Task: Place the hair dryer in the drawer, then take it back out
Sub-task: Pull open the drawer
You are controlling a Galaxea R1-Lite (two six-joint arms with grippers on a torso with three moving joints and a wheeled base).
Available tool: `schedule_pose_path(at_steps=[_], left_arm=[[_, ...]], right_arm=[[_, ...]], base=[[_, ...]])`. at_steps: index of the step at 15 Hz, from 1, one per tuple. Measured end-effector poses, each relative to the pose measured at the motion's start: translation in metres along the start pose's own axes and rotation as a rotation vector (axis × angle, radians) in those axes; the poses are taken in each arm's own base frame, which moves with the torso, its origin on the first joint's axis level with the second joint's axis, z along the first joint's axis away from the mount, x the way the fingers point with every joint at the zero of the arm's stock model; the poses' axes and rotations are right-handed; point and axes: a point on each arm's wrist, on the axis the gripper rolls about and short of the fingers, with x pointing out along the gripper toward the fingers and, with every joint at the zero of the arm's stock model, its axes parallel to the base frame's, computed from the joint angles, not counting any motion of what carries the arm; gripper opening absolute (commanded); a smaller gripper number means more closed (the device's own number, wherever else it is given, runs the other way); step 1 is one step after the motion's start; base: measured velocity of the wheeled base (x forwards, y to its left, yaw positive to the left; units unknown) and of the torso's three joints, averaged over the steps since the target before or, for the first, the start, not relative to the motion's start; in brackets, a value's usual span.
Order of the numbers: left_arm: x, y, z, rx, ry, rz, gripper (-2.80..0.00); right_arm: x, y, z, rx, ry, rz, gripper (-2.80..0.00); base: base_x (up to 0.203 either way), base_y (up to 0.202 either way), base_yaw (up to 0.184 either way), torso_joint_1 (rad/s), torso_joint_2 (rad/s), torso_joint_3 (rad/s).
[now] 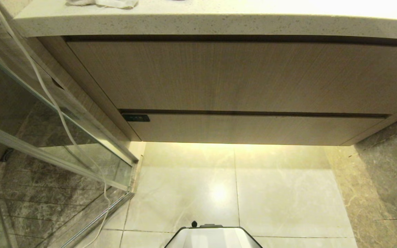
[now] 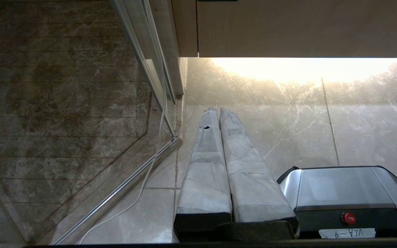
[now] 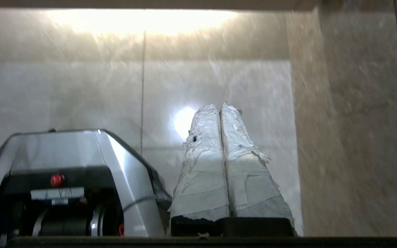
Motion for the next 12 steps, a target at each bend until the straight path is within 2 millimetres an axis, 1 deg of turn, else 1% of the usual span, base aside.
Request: schedule_pose_path(at_steps=[1, 3, 6, 12], left_arm=[[0.000, 0.000, 0.000, 0.000, 0.000, 0.000, -2.80], [0.000, 0.000, 0.000, 0.001, 0.000, 0.000, -2.80], [0.000, 0.000, 0.000, 0.000, 0.000, 0.000, -2.80], [0.000, 0.000, 0.000, 0.000, 0.000, 0.000, -2.80]], right_arm=[[0.004, 0.001, -0.006, 0.004, -0.058, 0.018, -2.80], [0.009, 0.002, -0.010, 0.022, -0.166, 0.058, -2.80], [0.012, 0.003, -0.018, 0.053, -0.158, 0.079, -2.80], [0.012, 0.003, -0.019, 0.057, -0.158, 0.074, -2.80]], base=[[0.000, 0.000, 0.000, 0.000, 0.00, 0.000], [0.000, 0.000, 0.000, 0.000, 0.00, 0.000], [0.000, 0.000, 0.000, 0.000, 0.00, 0.000], [0.000, 0.000, 0.000, 0.000, 0.00, 0.000]])
